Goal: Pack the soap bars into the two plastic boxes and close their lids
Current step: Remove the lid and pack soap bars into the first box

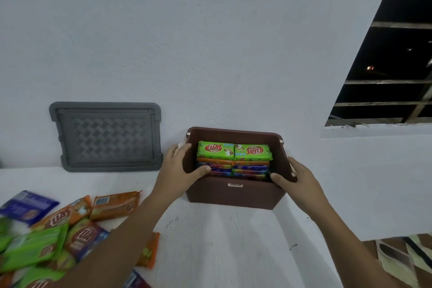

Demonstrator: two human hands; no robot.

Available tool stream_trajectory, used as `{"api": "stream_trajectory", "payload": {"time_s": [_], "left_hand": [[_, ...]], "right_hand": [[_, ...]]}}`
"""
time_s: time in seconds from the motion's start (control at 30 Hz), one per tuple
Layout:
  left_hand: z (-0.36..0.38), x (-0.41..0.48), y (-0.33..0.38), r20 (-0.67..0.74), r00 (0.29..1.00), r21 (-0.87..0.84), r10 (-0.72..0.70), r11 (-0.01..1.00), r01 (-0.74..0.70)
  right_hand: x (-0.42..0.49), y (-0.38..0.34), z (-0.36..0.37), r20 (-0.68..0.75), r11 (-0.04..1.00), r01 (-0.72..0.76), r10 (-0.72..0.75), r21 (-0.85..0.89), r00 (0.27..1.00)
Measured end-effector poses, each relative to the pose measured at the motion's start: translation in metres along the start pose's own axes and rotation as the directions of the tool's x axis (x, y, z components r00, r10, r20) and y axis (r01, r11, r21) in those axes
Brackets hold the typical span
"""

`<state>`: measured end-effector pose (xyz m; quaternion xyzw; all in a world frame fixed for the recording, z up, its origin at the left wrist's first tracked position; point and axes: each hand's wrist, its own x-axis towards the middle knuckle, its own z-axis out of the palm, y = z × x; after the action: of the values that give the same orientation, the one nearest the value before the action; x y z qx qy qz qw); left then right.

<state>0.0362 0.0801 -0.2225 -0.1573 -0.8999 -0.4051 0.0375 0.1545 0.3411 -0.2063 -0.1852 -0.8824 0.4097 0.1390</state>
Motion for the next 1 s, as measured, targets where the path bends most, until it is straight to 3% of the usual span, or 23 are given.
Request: {"api": "stream_trajectory", "payload": {"time_s": [0.1,0.17,0.57,1.0], "left_hand": [[0.004,-0.010,-0.004,-0.026,0.998,-0.082,-0.065,0.995,0.063],[0.006,-0.015,-0.002,-0.040,0.995,-0.154,-0.093,0.984,0.086],[-0.001,-0.077,-0.002,-0.078,0.985,-0.136,-0.151,0.981,0.140],[-0.019,-0.152,-0.003,-0.014,0.990,-0.245,-0.143,0.960,0.135]], "right_hand": [[-0.010,0.008,0.003,0.071,0.925,-0.091,0.070,0.368,0.995],[-0.012,0.013,0.004,0.073,0.888,-0.100,0.075,0.450,0.995],[-0.053,0.026,-0.003,0.104,0.874,-0.079,0.033,0.479,0.994],[-0.115,0.021,-0.001,0.020,0.888,-0.139,0.144,0.439,0.989]]}}
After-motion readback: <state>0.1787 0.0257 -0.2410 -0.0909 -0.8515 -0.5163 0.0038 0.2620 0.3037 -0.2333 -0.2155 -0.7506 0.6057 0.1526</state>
